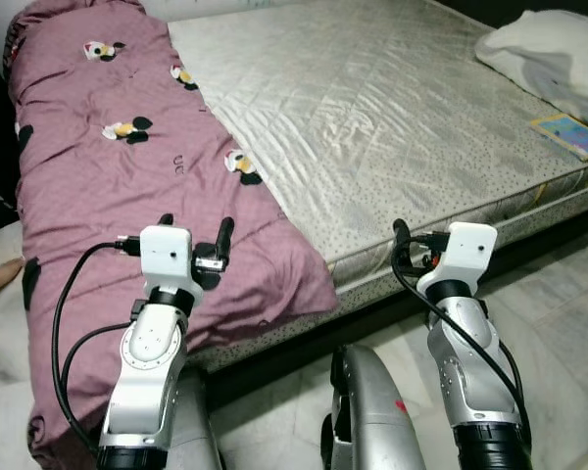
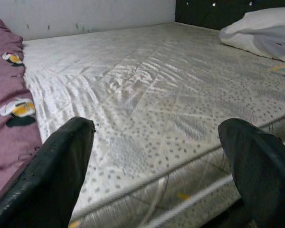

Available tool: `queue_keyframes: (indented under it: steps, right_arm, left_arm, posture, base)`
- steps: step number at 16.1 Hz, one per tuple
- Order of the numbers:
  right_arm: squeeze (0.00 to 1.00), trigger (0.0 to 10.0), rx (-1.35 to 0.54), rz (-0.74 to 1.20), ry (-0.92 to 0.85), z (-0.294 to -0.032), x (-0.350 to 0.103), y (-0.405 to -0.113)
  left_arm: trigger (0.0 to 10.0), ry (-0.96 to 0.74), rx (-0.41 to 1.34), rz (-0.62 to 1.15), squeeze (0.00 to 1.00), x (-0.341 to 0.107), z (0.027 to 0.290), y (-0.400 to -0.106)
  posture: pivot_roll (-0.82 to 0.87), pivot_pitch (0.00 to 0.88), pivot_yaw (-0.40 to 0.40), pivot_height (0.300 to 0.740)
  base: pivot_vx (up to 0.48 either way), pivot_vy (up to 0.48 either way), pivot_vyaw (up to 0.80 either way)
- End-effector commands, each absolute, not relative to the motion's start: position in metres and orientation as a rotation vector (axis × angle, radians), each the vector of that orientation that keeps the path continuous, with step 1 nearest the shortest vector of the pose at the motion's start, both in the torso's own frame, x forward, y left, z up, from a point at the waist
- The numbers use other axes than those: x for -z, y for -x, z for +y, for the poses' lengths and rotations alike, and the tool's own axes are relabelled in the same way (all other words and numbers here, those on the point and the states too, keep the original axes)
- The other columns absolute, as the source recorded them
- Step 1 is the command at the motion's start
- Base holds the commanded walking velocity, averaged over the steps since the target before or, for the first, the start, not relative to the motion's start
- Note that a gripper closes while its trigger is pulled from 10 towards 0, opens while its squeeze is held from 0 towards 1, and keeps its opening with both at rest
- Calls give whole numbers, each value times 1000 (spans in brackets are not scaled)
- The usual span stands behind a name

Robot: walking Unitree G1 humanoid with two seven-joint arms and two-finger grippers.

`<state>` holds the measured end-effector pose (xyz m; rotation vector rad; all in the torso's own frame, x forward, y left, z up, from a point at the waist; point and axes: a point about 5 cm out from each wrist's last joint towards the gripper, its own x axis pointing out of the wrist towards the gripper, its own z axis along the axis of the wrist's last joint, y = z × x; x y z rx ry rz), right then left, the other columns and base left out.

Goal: Clean up the room

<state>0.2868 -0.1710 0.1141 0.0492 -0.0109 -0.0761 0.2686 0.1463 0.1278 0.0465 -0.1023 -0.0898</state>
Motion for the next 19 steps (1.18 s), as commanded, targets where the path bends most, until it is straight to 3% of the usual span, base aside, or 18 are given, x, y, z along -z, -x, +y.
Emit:
queue_keyframes:
  steps: [1,4,19]
  right_arm:
    - [0,10000,73,-23,-57,-171,-116,-288]
    - [0,10000,76,-28,-59,-171,-118,-290]
    - [0,10000,76,-28,-59,-171,-118,-290]
  left_arm:
    - [10000,-45,79,-113,0,-133,147,-271]
    - [10000,-56,71,-93,0,-130,149,-272]
    - [10000,-56,71,-93,0,-130,149,-272]
  posture:
    - [-36,21,-17,640]
    - [-35,16,-13,680]
    - [-35,16,-13,680]
  base:
    - [0,0,0]
    - [0,0,0]
    - [0,0,0]
